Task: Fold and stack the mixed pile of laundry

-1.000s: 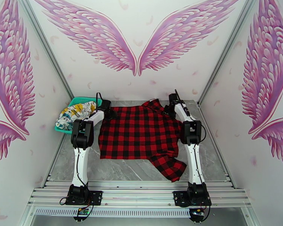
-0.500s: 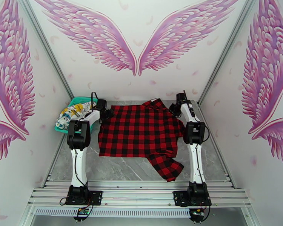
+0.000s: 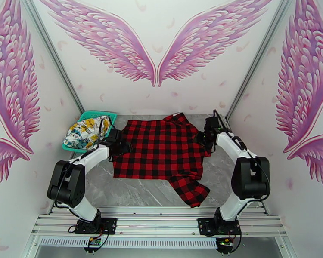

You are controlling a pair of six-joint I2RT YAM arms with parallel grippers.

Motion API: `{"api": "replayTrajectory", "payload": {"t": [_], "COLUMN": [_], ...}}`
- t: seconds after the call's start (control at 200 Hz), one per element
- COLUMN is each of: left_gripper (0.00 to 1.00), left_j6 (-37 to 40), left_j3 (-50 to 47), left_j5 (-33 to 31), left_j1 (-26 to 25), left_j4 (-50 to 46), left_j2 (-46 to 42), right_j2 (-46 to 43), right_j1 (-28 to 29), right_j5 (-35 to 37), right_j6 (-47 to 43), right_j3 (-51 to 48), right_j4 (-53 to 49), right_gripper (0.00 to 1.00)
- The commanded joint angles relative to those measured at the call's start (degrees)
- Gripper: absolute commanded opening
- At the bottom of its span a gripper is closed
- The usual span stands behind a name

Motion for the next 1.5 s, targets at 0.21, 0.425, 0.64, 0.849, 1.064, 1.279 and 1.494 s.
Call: {"api": "replayTrajectory", "payload": {"t": [0.21, 0.425, 0.64, 0.849, 1.064, 1.279, 1.494], "left_gripper": [0.63, 0.63, 0.63, 0.64, 0.64, 0.61, 0.57], "left_j6": [-3.4, -3.2, -2.4, 0.9, 4.2, 4.7, 0.1], "left_j3": [-3.7, -4.0, -4.4, 1.1, 15.3, 34.5, 50.0], "left_j5": [-1.5, -2.0, -2.0, -2.5, 0.4, 3.5, 4.8], "left_j1": [1.2, 3.0, 3.1, 2.7, 2.4, 3.6, 5.1], "left_j4": [6.3, 7.2, 6.1, 0.5, 0.2, 3.6, 2.8], "left_j2": [5.7, 6.6, 5.4, 1.7, 9.3, 26.4, 40.3], "right_j2": [5.1, 2.1, -5.6, -8.0, 8.3, 30.0, 44.6], "right_j1": [3.9, 4.1, 4.8, 5.6, 1.1, -3.2, -4.4], "right_j5": [9.5, 11.1, 10.6, 10.9, 10.6, 9.3, 8.6], "right_j6": [0.8, 2.4, 2.8, 0.0, -5.4, -8.3, -7.9], "right_j3": [-10.0, -14.4, -22.1, -11.0, 13.8, 37.2, 54.8], "right_j4": [1.2, -0.8, -2.9, -6.8, -4.4, -5.4, -10.7], "right_gripper": [0.50, 0.62, 0.68, 0.71, 0.70, 0.32, 0.22]}}
